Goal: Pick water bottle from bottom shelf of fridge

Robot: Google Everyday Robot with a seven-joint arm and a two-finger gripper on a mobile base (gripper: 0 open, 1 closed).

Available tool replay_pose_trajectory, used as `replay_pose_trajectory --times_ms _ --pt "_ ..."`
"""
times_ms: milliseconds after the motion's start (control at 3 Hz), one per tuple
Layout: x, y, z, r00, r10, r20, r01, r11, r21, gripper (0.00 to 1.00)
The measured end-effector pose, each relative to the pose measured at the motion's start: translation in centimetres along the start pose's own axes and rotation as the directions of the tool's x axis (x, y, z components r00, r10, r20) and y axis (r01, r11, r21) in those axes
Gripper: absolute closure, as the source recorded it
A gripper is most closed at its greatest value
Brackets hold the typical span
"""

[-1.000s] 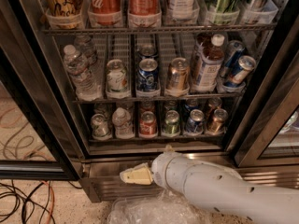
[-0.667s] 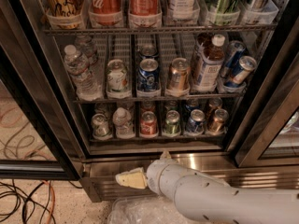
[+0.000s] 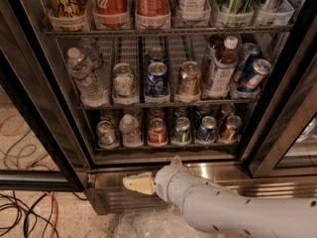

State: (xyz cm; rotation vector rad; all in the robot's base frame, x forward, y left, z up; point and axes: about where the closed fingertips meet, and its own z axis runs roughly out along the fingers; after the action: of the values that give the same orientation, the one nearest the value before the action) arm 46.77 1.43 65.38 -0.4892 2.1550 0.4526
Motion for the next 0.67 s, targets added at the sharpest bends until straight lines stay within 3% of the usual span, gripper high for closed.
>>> replay_pose_trajectory --times_ms 667 --pt "-1.4 1.8 3.7 0.989 0.056 0.139 -0.054 0.9984 -0.015 0.00"
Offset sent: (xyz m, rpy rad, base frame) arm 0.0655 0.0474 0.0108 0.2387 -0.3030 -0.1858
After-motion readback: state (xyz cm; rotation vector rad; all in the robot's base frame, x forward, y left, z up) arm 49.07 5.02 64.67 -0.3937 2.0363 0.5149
